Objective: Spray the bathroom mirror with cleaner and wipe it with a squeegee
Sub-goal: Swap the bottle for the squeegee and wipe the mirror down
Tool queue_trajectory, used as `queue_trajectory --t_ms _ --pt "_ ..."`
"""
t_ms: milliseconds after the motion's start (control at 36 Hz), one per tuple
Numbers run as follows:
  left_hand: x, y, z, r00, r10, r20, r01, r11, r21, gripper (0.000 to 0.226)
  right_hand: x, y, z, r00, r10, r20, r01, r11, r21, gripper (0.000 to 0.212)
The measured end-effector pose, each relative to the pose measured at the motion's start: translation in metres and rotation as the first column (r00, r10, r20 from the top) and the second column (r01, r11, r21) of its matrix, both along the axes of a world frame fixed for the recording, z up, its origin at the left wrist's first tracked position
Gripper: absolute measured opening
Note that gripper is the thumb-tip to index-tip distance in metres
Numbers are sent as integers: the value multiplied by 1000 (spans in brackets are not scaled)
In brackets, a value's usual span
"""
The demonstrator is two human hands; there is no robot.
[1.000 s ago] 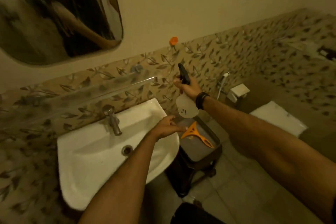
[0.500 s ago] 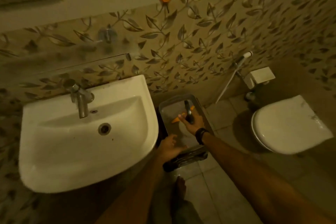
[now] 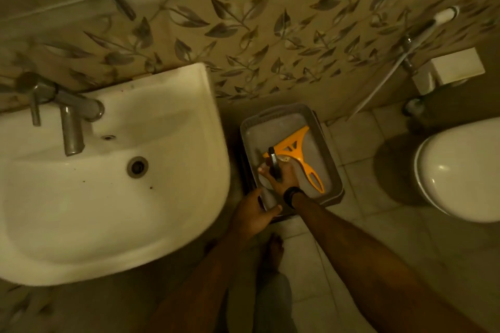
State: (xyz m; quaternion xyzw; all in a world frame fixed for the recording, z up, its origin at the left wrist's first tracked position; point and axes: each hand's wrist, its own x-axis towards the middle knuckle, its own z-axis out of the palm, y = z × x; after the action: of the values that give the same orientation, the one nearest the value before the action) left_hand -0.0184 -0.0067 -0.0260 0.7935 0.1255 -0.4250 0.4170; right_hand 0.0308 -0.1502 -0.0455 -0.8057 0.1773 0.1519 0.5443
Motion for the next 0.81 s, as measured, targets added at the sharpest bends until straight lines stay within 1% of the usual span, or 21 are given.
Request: queue_trajectory --t_ms 83,139,167,222,278,333,417,556,583,639,722,750,806 --pt "2 -9 23 1000 -22 -5 23 1000 15 81 -8 -5 -19 999 47 -13 -48 998 -43 52" --pt "1 -11 26 1000 -24 -15 24 1000 16 73 -11 -9 -16 996 83 -26 -85 994 -65 55" --pt "0 -12 26 1000 -19 -18 19 1000 15 69 -12 -14 -18 990 129 -55 -133 988 -84 58" --pt "-1 -13 26 999 -23 -24 24 999 24 66 -14 -25 -17 967 232 -105 -247 956 -158 78" --pt "0 -15 27 999 -33 -19 34 999 34 64 -15 -38 -15 950 283 -132 -308 919 -245 86" --pt "1 -15 28 999 -45 -30 46 998 42 65 -15 -54 -18 939 297 -175 -340 878 -336 84" --pt "2 -15 22 997 -61 -44 65 995 82 69 -9 -73 -24 929 226 -294 -339 838 -427 79" --pt "1 -17 1 999 -39 -30 42 996 76 73 13 -80 -52 904 113 -412 -285 879 -383 76" --pt "-1 -16 -3 999 -46 -26 47 996 74 74 17 -80 -59 901 95 -424 -273 882 -383 75" --pt "-5 -16 -11 998 -52 -26 53 996 67 74 22 -78 -68 891 85 -446 -291 860 -419 71" --pt "-8 -15 -16 998 -49 -44 51 997 50 74 25 -74 -74 883 101 -459 -343 805 -483 54" --pt "-9 -14 -17 998 -45 -45 47 998 44 73 25 -73 -74 888 99 -449 -339 800 -496 49" --pt "-11 -14 -13 998 -40 -48 42 998 40 71 24 -73 -68 909 93 -406 -301 819 -488 40"
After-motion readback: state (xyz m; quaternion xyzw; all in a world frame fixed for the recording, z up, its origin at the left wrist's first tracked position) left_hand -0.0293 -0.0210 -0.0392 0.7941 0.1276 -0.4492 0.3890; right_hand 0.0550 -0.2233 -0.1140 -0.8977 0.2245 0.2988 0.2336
